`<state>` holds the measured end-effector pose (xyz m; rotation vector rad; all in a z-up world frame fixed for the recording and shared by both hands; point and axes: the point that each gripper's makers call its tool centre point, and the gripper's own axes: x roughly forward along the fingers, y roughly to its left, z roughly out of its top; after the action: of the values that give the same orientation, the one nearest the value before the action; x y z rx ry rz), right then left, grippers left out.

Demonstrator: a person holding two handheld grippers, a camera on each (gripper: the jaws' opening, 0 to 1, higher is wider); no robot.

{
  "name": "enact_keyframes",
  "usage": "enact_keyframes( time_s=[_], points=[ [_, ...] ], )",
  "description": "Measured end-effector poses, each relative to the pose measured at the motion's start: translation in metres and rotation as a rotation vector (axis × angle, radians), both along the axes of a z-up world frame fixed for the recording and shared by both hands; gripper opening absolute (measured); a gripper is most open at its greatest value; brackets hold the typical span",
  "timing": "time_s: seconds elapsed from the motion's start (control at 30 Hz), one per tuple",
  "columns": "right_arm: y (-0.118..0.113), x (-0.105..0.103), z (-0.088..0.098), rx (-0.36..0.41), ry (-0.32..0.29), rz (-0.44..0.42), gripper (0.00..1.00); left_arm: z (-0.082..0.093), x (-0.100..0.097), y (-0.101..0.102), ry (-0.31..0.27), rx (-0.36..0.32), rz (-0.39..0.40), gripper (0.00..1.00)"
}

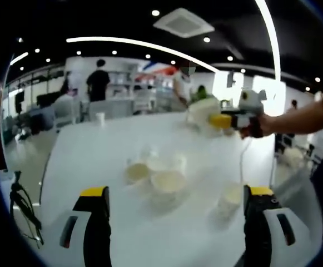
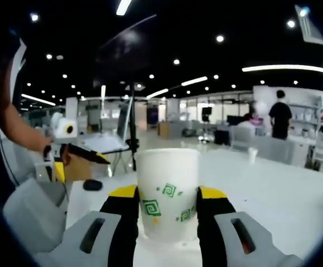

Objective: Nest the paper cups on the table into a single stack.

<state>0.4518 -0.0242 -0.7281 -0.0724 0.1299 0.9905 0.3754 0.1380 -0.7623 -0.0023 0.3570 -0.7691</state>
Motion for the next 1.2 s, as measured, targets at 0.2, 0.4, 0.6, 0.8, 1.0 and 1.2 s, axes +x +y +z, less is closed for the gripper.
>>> enact_keyframes(
  time_s=[0.2, 0.4, 0.6, 0.8, 1.0, 1.2],
  points=[
    [0.004, -0.010, 0.003, 0.009, -0.001, 0.015, 0.38, 0.016, 0.007, -0.021, -0.027, -0.001, -0.051, 0.98],
    [0.008, -0.020, 0.004, 0.011, -0.006, 0.033, 0.38, 0.032, 0.013, -0.044, -0.042, -0.065, -0.077, 0.98],
    [0.012, -0.029, 0.008, 0.013, -0.009, 0.059, 0.38, 0.052, 0.024, -0.073, -0.046, -0.135, -0.110, 0.98],
    [0.019, -0.039, 0.011, 0.021, -0.007, 0.080, 0.38, 0.061, 0.033, -0.102, -0.008, -0.234, -0.137, 0.96],
    [0.024, -0.047, 0.010, 0.024, -0.006, 0.098, 0.38, 0.062, 0.033, -0.118, -0.014, -0.232, -0.172, 0.88],
    [0.025, -0.053, 0.010, 0.027, -0.006, 0.105, 0.38, 0.069, 0.030, -0.130, -0.008, -0.257, -0.209, 0.80]
  ],
)
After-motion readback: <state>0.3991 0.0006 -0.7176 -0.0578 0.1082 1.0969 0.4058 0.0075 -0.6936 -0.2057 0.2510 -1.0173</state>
